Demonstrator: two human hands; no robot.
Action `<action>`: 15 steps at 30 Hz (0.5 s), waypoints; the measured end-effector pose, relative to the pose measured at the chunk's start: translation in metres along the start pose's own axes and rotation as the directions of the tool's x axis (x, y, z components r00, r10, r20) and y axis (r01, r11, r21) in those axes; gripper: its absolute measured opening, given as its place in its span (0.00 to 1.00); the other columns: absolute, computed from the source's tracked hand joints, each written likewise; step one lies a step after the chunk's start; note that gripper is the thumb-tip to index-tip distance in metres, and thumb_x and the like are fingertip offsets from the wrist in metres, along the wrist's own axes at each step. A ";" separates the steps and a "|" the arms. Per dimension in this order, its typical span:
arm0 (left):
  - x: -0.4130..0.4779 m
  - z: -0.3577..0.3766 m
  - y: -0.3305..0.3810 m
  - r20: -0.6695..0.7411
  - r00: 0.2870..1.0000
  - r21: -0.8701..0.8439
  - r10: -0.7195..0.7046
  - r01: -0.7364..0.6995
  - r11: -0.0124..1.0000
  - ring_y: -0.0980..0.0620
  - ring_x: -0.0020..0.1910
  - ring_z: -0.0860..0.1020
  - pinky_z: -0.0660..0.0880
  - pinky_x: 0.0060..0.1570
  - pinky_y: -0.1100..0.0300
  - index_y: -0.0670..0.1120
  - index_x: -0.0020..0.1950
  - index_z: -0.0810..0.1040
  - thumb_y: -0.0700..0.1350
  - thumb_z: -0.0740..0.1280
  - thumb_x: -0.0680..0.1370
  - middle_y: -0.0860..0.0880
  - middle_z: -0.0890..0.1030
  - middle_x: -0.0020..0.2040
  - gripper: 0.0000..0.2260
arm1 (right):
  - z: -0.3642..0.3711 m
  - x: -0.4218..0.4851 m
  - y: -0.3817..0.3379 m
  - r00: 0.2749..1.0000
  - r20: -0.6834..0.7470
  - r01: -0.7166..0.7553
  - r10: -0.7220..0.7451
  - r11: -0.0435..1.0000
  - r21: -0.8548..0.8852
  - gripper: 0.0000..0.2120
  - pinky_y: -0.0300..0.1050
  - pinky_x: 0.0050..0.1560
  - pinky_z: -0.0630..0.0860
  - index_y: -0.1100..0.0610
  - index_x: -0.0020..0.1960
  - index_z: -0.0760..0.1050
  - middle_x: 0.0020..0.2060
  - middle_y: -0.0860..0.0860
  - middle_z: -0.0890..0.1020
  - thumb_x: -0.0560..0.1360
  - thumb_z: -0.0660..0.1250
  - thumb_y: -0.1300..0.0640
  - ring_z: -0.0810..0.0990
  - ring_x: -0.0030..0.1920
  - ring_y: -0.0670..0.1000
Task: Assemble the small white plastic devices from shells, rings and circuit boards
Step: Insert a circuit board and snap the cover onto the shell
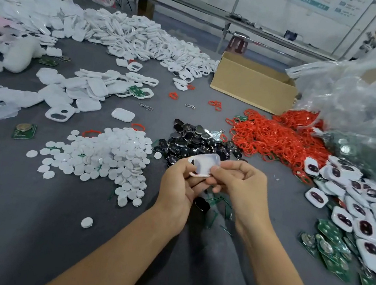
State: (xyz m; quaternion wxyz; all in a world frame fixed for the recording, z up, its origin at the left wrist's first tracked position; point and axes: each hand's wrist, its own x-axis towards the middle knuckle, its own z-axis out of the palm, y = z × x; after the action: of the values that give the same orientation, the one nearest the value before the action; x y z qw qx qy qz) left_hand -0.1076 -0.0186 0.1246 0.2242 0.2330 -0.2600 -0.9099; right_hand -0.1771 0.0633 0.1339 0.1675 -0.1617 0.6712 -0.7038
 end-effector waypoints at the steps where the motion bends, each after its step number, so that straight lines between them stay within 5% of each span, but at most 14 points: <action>1: 0.000 0.000 0.000 -0.015 1.000 -0.027 0.004 -0.005 1.000 0.50 0.26 0.77 0.79 0.30 0.61 0.37 0.53 0.72 0.34 0.54 0.78 0.41 0.77 0.36 0.09 | 0.001 0.000 0.002 1.000 -0.010 0.009 -0.010 0.999 -0.037 0.06 0.37 0.26 0.73 0.64 0.42 0.76 0.27 0.58 0.82 0.70 0.71 0.70 0.76 0.23 0.49; 8: 0.003 0.002 -0.004 -0.104 0.993 0.028 0.050 -0.047 0.999 0.57 0.23 0.77 0.76 0.26 0.66 0.39 0.43 0.77 0.41 0.56 0.83 0.49 0.80 0.27 0.14 | 0.003 -0.001 0.009 0.990 -0.040 0.122 -0.136 0.962 -0.246 0.06 0.40 0.28 0.73 0.59 0.40 0.78 0.29 0.55 0.83 0.69 0.75 0.64 0.76 0.23 0.48; 15: 0.002 0.003 -0.003 -0.105 0.993 0.068 0.052 -0.044 0.997 0.56 0.23 0.76 0.75 0.24 0.65 0.40 0.43 0.75 0.42 0.53 0.84 0.48 0.78 0.26 0.16 | 0.005 -0.004 0.008 0.993 -0.031 0.109 -0.112 0.990 -0.093 0.04 0.40 0.27 0.73 0.64 0.41 0.78 0.28 0.59 0.82 0.70 0.73 0.66 0.75 0.23 0.50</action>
State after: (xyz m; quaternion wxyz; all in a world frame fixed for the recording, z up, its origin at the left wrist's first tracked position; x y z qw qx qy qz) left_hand -0.1118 -0.0165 0.1250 0.2518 0.2824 -0.2830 -0.8813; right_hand -0.1708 0.0601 0.1257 0.1086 -0.1933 0.6954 -0.6835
